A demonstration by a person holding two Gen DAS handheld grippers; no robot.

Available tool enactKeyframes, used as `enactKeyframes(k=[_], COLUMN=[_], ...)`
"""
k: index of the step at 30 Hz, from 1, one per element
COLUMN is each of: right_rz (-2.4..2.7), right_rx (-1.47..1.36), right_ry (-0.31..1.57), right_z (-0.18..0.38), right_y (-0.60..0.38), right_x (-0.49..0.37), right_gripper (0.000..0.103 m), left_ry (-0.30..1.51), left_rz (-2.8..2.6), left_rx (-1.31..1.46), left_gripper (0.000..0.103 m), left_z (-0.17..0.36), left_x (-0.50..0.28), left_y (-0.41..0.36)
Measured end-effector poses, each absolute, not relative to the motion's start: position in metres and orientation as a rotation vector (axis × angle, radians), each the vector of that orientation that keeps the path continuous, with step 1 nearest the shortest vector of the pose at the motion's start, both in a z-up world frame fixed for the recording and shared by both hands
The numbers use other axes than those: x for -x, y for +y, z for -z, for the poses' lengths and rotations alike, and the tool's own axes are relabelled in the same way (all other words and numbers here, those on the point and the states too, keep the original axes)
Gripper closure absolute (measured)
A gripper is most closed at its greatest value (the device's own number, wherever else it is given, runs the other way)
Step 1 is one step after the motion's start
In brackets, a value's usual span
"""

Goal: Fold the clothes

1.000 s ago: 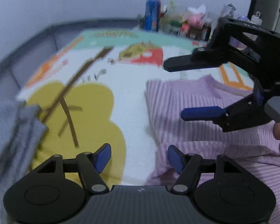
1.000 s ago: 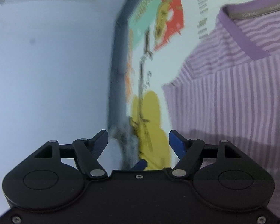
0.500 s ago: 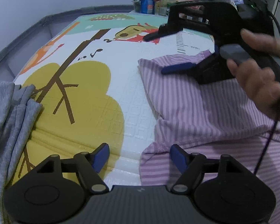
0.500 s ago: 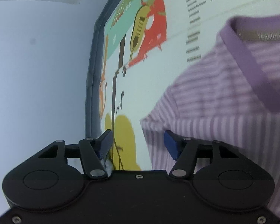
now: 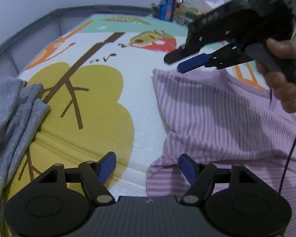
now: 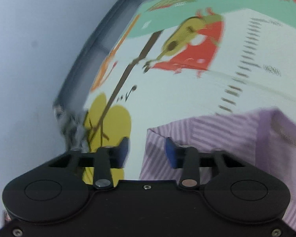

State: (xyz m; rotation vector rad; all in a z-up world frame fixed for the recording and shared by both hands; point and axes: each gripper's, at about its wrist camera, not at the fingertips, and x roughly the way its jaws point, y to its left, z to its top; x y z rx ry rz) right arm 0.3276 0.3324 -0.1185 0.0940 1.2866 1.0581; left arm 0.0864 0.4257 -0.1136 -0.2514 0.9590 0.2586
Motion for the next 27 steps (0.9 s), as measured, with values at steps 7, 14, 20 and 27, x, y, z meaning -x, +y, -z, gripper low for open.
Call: enactKeyframes(k=[7, 14, 20, 27], right_rz=[-1.156, -1.207, -1.219, -1.201], right_rx=[0.059, 0.276, 0.369, 0.340], right_ry=[1.273, 1.315, 1.287, 1.260], right_z=[0.126, 0.141, 0.140, 0.136], right_y=[0.371, 0.398, 0.405, 0.401], right_x=[-0.340, -0.337, -0.328, -0.328], right_gripper=[0.077, 0.077, 0.094, 0.097], left_ry=[0.979, 0.978, 0.982, 0.982], left_rz=[-0.285, -0.303, -0.306, -0.315], left_rx=[0.256, 0.235, 0.215, 0.216], left_gripper=[0.030, 0.029, 0.028, 0.027], left_z=[0.119, 0.121, 0.122, 0.123], left_x=[-0.092, -0.090, -0.091, -0.091], left_y=[0.423, 0.416, 0.413, 0.411])
